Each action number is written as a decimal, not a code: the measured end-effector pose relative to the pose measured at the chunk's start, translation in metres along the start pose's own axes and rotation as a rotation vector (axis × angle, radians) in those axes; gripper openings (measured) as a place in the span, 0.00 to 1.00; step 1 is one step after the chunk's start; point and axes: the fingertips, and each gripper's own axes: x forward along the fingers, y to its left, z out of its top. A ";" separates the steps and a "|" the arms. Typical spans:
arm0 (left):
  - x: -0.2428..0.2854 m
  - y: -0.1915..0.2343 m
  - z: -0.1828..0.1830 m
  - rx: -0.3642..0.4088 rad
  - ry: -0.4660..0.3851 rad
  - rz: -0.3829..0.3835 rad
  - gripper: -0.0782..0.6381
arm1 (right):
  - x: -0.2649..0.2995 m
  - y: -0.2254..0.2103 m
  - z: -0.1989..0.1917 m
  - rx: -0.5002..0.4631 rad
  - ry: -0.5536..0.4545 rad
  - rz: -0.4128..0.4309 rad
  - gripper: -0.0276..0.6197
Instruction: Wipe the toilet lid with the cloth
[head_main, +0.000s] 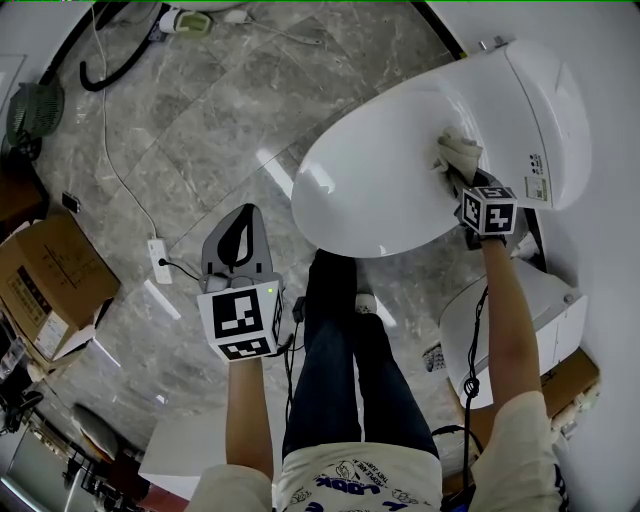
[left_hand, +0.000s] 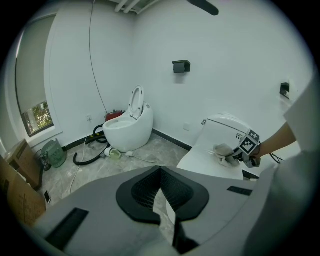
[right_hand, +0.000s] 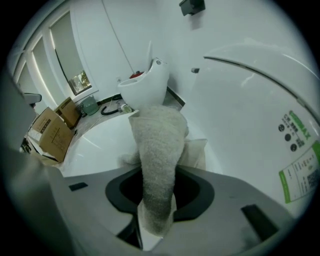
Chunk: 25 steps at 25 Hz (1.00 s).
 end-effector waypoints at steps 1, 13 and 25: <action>0.000 -0.001 0.000 0.001 -0.001 -0.003 0.11 | -0.002 -0.003 -0.002 0.015 -0.001 -0.007 0.22; -0.006 -0.010 -0.006 0.007 -0.002 -0.011 0.11 | -0.021 -0.027 -0.038 0.139 -0.017 -0.104 0.22; -0.016 -0.027 -0.009 0.008 -0.011 -0.020 0.11 | -0.037 -0.024 -0.074 0.159 -0.027 -0.165 0.22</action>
